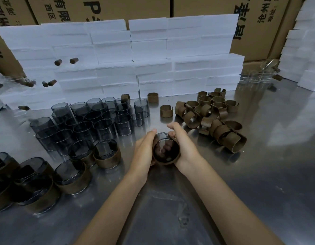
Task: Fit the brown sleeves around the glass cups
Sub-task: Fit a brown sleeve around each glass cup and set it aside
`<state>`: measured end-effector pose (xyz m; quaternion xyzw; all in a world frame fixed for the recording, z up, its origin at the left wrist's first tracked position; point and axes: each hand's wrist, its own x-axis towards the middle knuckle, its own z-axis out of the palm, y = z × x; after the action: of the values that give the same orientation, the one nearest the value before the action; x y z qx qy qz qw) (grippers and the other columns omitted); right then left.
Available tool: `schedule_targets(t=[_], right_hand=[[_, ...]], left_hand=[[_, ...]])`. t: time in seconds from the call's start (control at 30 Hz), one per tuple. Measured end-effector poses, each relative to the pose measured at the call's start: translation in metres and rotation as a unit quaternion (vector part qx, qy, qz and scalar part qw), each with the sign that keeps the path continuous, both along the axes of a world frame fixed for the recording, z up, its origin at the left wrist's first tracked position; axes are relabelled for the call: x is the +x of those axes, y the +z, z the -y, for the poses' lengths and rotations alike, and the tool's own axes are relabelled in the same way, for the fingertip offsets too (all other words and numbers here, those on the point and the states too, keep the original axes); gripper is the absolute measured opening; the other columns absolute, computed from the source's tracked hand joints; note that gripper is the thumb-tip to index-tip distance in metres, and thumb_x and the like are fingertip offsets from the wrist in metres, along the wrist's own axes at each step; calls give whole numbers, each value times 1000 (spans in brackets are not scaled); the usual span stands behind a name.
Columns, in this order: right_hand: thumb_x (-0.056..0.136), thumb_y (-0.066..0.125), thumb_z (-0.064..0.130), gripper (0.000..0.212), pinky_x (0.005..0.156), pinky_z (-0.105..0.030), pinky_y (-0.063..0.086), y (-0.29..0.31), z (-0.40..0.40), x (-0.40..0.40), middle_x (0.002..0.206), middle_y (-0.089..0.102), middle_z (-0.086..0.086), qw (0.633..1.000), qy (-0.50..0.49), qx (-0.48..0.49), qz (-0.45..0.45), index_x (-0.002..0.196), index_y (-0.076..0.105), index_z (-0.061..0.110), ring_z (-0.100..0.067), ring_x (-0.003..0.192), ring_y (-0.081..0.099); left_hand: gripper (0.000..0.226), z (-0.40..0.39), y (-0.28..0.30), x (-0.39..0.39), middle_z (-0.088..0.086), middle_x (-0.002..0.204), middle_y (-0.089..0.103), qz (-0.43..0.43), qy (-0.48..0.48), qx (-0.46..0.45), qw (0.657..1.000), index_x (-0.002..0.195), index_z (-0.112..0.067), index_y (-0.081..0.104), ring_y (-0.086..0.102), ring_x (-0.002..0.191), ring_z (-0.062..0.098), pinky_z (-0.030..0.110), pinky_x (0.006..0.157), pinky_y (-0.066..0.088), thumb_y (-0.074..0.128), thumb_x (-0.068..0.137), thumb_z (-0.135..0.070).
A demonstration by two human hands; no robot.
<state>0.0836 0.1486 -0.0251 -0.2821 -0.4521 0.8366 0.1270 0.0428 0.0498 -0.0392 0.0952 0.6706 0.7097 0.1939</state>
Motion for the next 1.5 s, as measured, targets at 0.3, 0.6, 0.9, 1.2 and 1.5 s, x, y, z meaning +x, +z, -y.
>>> schedule_targets(t=[0.3, 0.6, 0.9, 1.2, 1.5], right_hand=[[89, 68, 15, 9, 57, -30, 51, -3, 8, 0, 73, 60, -12, 999, -39, -14, -22, 88, 62, 7, -25, 63, 60], [88, 69, 12, 11, 58, -30, 52, 1, 7, 2, 69, 59, -13, 999, -38, -15, -25, 86, 62, 5, -24, 60, 60], [91, 72, 22, 41, 42, -18, 45, 4, 0, 3, 45, 48, 7, 993, -81, 53, -68, 55, 53, 23, -9, 38, 51], [100, 63, 31, 56, 57, -21, 43, 5, -16, 6, 50, 52, 2, 954, -166, 237, -82, 48, 51, 16, -7, 51, 48], [102, 45, 27, 43, 99, -45, 46, 3, -6, 11, 125, 70, -11, 986, 55, 129, -91, 129, 64, 1, -21, 105, 58]], left_hand=[[44, -2, 5, 9, -1, 64, 74, -4, 42, 79, 996, 56, -32, 78, 71, 58, 9, 18, 51, 53, 64, 99, -31], [42, -2, 5, 10, 6, 66, 72, -19, 49, 77, 996, 66, -13, 74, 68, 60, 15, 21, 58, 53, 62, 102, -31], [42, 3, 3, 6, 2, 68, 73, -57, -2, 19, 998, 67, -30, 77, 68, 57, 12, 20, 44, 48, 59, 99, -51], [68, 4, 0, 8, 20, 107, 75, 53, -130, 106, 984, 128, -10, 55, 77, 91, 31, 38, 74, 63, 91, 73, -28], [43, 17, 10, -8, 26, 122, 70, 218, -66, 324, 918, 125, 3, 62, 72, 98, 40, 33, 76, 58, 40, 102, -26]])
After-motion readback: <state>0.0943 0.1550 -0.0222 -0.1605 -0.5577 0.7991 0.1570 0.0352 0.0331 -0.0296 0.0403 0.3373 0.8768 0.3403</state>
